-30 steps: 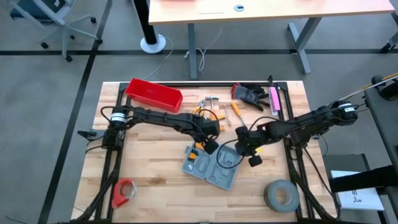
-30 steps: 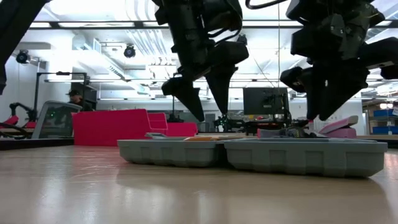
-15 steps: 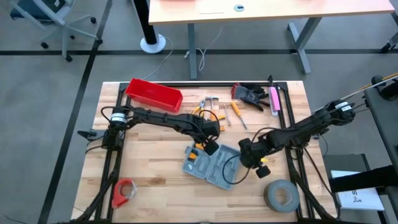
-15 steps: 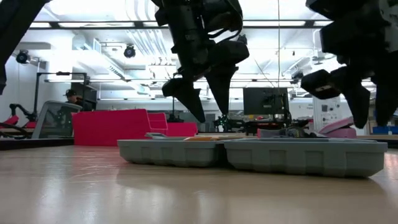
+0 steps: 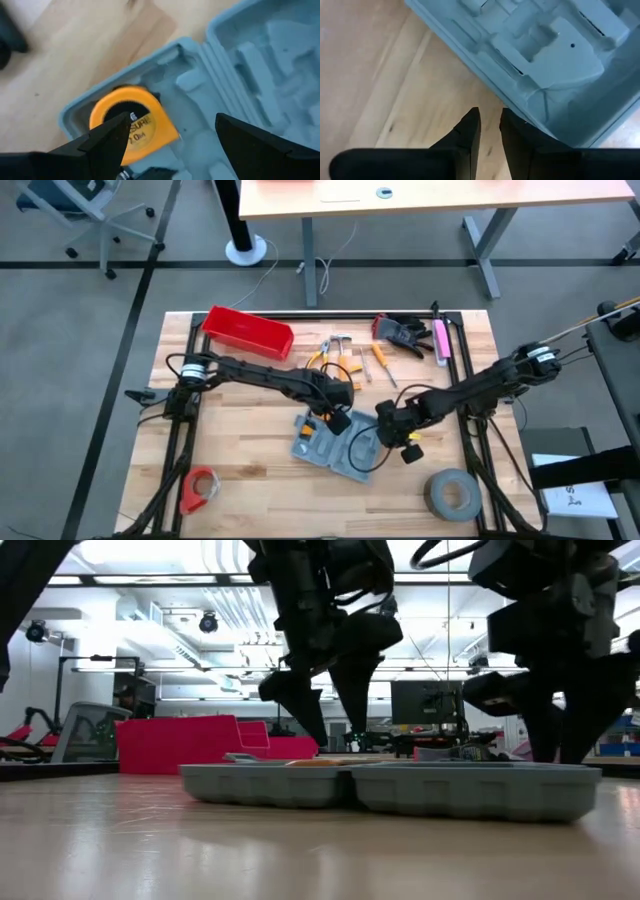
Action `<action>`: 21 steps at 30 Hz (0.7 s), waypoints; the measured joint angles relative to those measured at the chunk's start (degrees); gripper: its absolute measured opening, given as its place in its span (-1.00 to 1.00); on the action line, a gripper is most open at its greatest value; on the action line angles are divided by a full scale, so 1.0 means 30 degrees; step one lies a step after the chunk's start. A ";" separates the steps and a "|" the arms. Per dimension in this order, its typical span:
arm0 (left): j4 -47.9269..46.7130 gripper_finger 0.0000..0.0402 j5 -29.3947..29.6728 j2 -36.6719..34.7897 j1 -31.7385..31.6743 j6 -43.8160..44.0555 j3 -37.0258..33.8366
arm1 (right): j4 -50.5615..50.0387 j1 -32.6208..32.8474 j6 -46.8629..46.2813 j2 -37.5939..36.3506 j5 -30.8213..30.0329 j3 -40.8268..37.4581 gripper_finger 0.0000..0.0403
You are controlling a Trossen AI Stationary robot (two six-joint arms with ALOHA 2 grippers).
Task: Prefit tool cases
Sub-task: Remove the yellow tape measure from the prefit tool case to the table
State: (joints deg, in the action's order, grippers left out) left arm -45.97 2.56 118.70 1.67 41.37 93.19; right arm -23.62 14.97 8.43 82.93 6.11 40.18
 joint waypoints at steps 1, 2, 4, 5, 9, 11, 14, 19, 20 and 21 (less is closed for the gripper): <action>-0.0229 0.49 0.0135 0.0054 -0.0007 -0.0010 -0.0007 | 0.0199 -0.0050 0.0037 0.0032 -0.0013 0.0000 -0.70; -0.0469 0.49 0.0317 0.0063 -0.0026 0.0023 -0.0007 | 0.0295 -0.0112 0.0041 0.0047 -0.0044 0.0000 -0.69; -0.1175 0.49 0.0346 0.0070 -0.0065 0.0288 -0.0007 | 0.0370 -0.0174 0.0072 0.0039 -0.0037 0.0000 -0.67; -0.1476 0.49 0.0355 0.0068 -0.0068 0.0493 -0.0007 | 0.0480 -0.0186 0.0133 0.0039 -0.0037 0.0000 -0.66; -0.2310 0.49 0.0272 0.0070 -0.0058 0.1311 -0.0007 | 0.1043 -0.0301 0.0407 0.0039 -0.0024 0.0000 -0.65; -0.2381 0.49 0.0011 0.0070 -0.0058 0.1632 -0.0007 | 0.1359 -0.0352 0.0426 0.0039 -0.0037 0.0000 -0.66; -0.2594 0.49 -0.0084 0.0070 -0.0125 0.2098 -0.0007 | 0.1723 -0.0397 0.0552 0.0039 -0.0044 0.0000 -0.70; -0.3508 0.49 -0.0076 0.0068 -0.0378 0.2160 -0.0007 | 0.2150 -0.0766 0.0884 0.0039 -0.0051 0.0000 -0.74; -0.3632 0.49 -0.0076 0.0063 -0.0400 0.2157 -0.0007 | 0.2159 -0.0881 0.0914 0.0039 -0.0059 0.0000 -0.74; -0.3706 0.49 -0.0069 0.0063 -0.0405 0.2153 -0.0007 | 0.2168 -0.0987 0.0980 0.0039 -0.0059 0.0000 -0.74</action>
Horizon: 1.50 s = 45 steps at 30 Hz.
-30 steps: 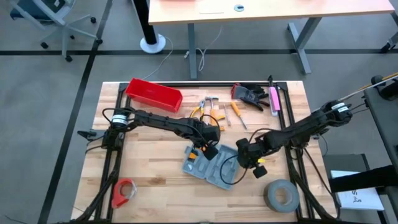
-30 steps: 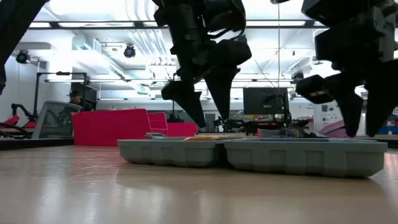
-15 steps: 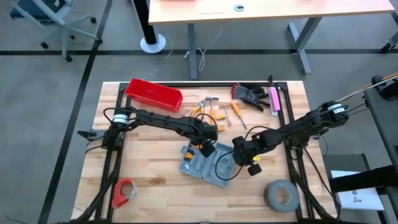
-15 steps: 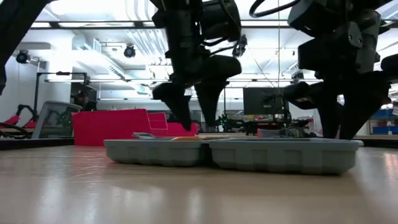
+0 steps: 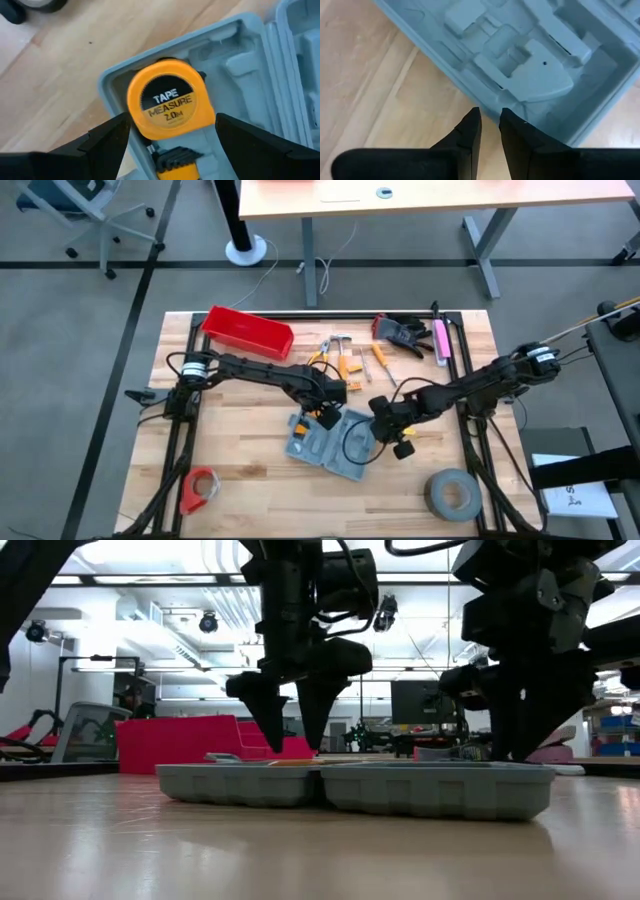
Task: Prefit tool cases
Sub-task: Remove the yellow tape measure from the prefit tool case to the table
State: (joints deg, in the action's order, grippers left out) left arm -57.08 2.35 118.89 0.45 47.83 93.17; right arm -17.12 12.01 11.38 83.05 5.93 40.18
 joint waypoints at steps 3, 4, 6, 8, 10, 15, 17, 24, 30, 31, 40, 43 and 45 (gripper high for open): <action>0.0001 0.49 -0.0007 -0.0051 0.0005 -0.0044 0.0007 | 0.0150 -0.0297 0.0217 0.0000 0.0007 0.0000 -0.71; -0.0082 0.49 -0.0007 -0.0073 0.0012 -0.0065 0.0090 | 0.0297 -0.0396 0.0259 0.0000 0.0007 0.0000 -0.70; -0.0032 0.49 -0.0007 -0.0085 0.0013 -0.0143 0.0334 | 0.0670 -0.0551 0.0458 0.0000 0.0000 0.0000 -0.68; 0.0006 0.49 -0.0007 -0.0087 0.0013 -0.0166 0.0610 | 0.0811 -0.0728 0.0695 0.0000 -0.0005 0.0000 -0.67; 0.0005 0.49 -0.0007 -0.0087 0.0018 -0.0270 0.0870 | 0.0826 -0.0957 0.0903 0.0137 0.0011 0.0000 -0.66; -0.0086 0.49 0.0000 -0.0107 0.0085 -0.0543 0.1243 | -0.1003 -0.1498 0.0864 -0.0012 0.0013 0.0022 -0.69; -0.0106 0.49 0.0017 -0.0160 0.0085 -0.0638 0.1277 | -0.1797 -0.1500 0.0838 -0.0179 0.0012 0.0022 -0.71; -0.0053 0.49 0.0066 -0.0189 0.0085 -0.0714 0.1253 | -0.3087 -0.1478 0.0425 -0.1376 -0.0012 0.0069 -0.73; 0.0004 0.49 0.0063 -0.0189 0.0118 -0.0710 0.1239 | -0.6207 -0.1515 0.0182 -0.2024 -0.1380 0.0197 -0.67; 0.0009 0.49 0.0058 -0.0189 0.0122 -0.0707 0.1239 | -0.6454 -0.1515 0.0066 -0.2142 -0.1559 0.0197 -0.66; 0.0001 0.49 0.0051 -0.0197 0.0139 -0.0707 0.1224 | -0.5972 -0.1515 -0.0080 -0.1626 -0.1880 -0.0357 -0.70; -0.0021 0.49 0.0044 -0.0197 0.0173 -0.0707 0.1224 | -0.5064 -0.1515 -0.0091 -0.1205 -0.1986 -0.0415 -0.73; -0.0161 0.49 0.0038 -0.0197 0.0173 -0.0725 0.1224 | -0.4344 -0.1515 -0.0087 -0.1025 -0.1982 -0.0423 -0.74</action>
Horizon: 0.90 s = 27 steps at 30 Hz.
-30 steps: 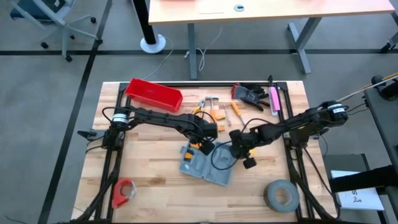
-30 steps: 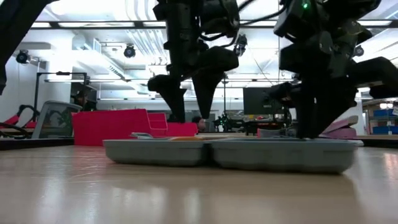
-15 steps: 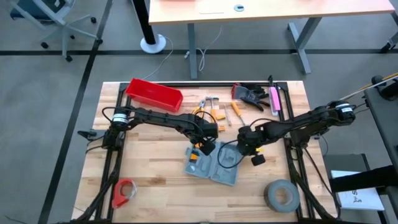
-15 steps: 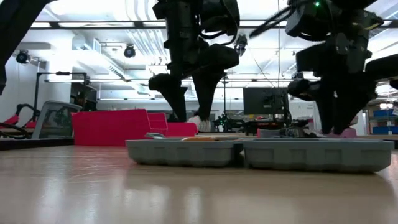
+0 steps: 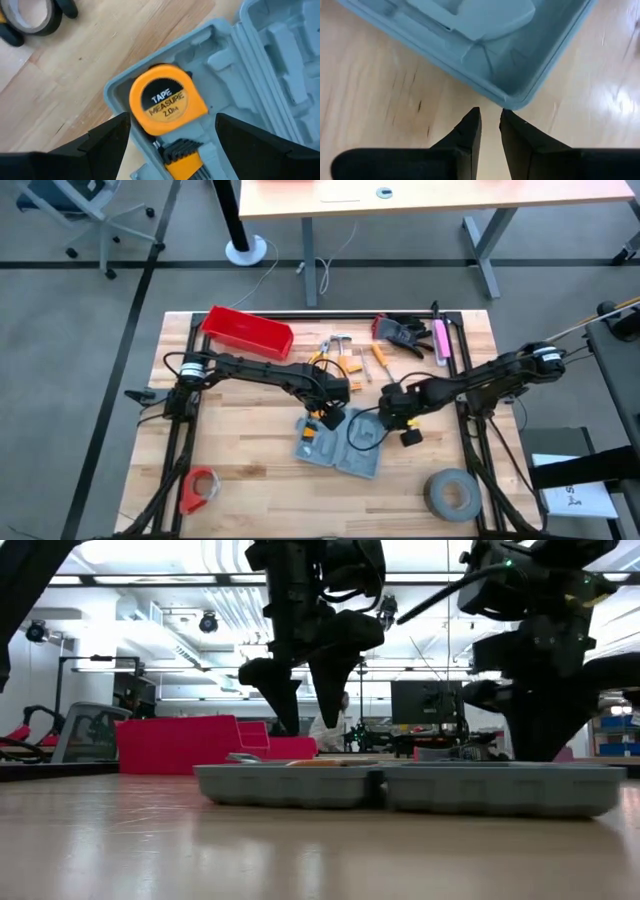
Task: Prefit tool cases
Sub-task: Remove the yellow tape measure from the prefit tool case to the table
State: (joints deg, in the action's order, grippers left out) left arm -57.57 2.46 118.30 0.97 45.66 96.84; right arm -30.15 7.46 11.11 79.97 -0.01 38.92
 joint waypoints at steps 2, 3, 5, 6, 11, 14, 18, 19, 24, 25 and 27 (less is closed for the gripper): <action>-0.0321 0.49 -0.0017 0.0000 0.0007 -0.0136 0.0000 | 0.0613 0.0000 0.0000 0.0166 0.0000 0.0000 -0.74; -0.0387 0.49 -0.0041 -0.0004 0.0031 -0.0209 0.0000 | 0.0992 0.0000 0.0000 0.0263 0.0000 0.0006 -0.73; -0.0756 0.49 -0.0080 -0.0022 0.0107 -0.0353 0.0000 | 0.1170 0.0000 0.0007 0.0415 0.0015 -0.0048 -0.72; -0.0842 0.49 -0.0132 -0.0035 0.0167 -0.0402 0.0000 | 0.1621 0.0000 0.0007 0.0526 0.0020 -0.0046 -0.71; -0.0836 0.49 -0.0594 -0.0124 0.0643 -0.0491 0.0000 | 0.3105 0.0000 0.0007 0.1266 0.0173 -0.0029 -0.67; -0.0945 0.49 -0.0672 -0.0124 0.0900 -0.0490 0.0000 | 0.4253 0.0000 0.0007 0.1929 0.0638 -0.0022 -0.68; -0.1156 0.49 -0.0672 -0.0124 0.0947 -0.0484 0.0000 | 0.5034 0.0000 0.0020 0.2820 0.0734 0.0165 -0.72; -0.1286 0.49 -0.0599 -0.0124 0.0928 -0.0484 0.0000 | 0.5008 0.0000 0.0015 0.3014 0.0736 0.0340 -0.73; -0.3969 0.49 -0.0140 -0.0124 0.0758 0.0226 -0.0002 | 0.4980 0.0000 -0.0064 0.3240 0.0831 0.0697 -0.73; -0.4489 0.49 -0.0140 -0.0124 0.0687 0.0395 -0.0040 | 0.4904 0.0000 -0.0066 0.3232 0.0828 0.0744 -0.72; -0.4886 0.49 -0.0147 -0.0124 0.0590 0.0592 -0.0080 | 0.4766 0.0000 -0.0090 0.3180 0.0823 0.0977 -0.70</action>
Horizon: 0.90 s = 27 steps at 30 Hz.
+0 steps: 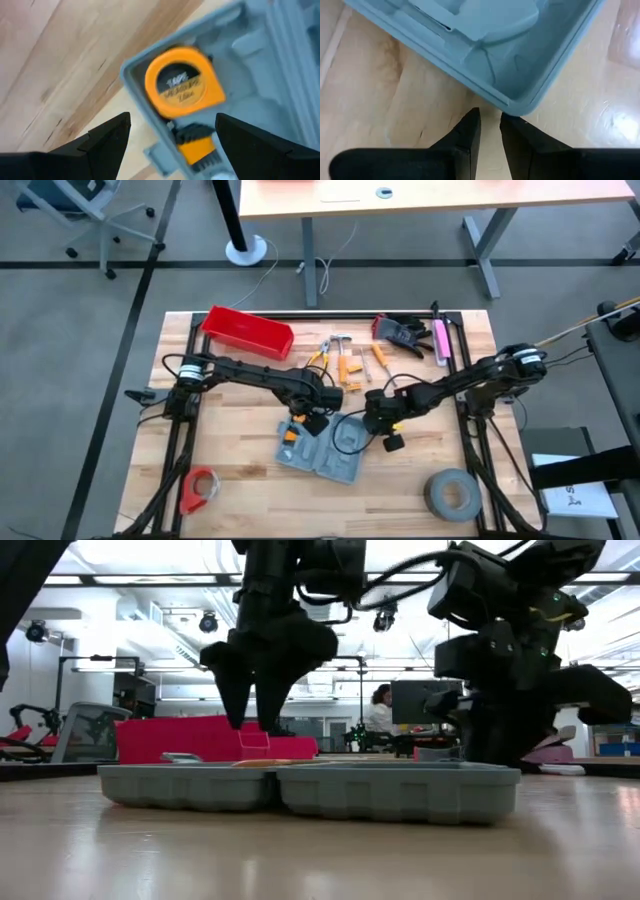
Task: Prefit tool cases
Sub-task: Remove the yellow tape measure from the prefit tool case to the table
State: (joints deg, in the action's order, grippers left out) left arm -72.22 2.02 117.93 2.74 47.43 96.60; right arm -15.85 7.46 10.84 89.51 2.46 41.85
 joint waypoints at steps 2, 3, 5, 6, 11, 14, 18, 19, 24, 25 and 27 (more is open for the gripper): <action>0.0302 0.49 0.0000 0.0000 -0.0020 0.0076 0.0000 | -0.0240 0.0000 0.0006 -0.0092 0.0000 0.0182 -0.68; 0.0553 0.49 -0.0044 0.0000 -0.0021 0.0079 0.0000 | -0.0430 0.0000 0.0002 -0.0187 0.0000 0.0262 -0.67; 0.1128 0.49 -0.0165 0.0000 -0.0007 0.0087 -0.0042 | -0.0866 0.0000 0.0010 -0.0420 0.0000 0.0333 -0.66; 0.1319 0.49 -0.0162 0.0000 -0.0007 0.0158 -0.0148 | -0.0985 0.0000 -0.0044 -0.0685 -0.0005 0.0342 -0.65; 0.1634 0.49 -0.0373 0.0384 -0.0055 0.0374 -0.0262 | -0.2581 0.0000 -0.0172 -0.2331 -0.0029 0.0342 -0.68; 0.2105 0.49 -0.0392 0.0870 -0.0152 0.0374 -0.0262 | -0.3342 0.0000 -0.0162 -0.3533 -0.0284 0.0349 -0.71; 0.2326 0.49 -0.0404 0.1297 -0.0381 0.0370 -0.0284 | -0.3756 0.0000 -0.0274 -0.4791 -0.0321 0.0349 -0.73; 0.2510 0.49 -0.0405 0.1379 -0.0419 0.0352 -0.0277 | -0.3761 0.0000 -0.0292 -0.5082 -0.0323 0.0349 -0.73; 0.2578 0.49 -0.0344 0.1802 -0.0631 0.0068 -0.0296 | -0.4223 0.0007 -0.0414 -0.5771 -0.0328 0.0348 -0.73; 0.2608 0.49 -0.0337 0.1864 -0.0646 0.0068 -0.0306 | -0.4211 0.0007 -0.0420 -0.5796 -0.0328 0.0342 -0.72; 0.2604 0.49 -0.0291 0.1942 -0.0684 0.0068 -0.0306 | -0.4234 0.0007 -0.0441 -0.5797 -0.0328 0.0342 -0.71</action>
State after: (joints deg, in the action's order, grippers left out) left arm -64.41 1.15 123.75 0.69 47.64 95.68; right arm -28.55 7.49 9.52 72.12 1.48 42.87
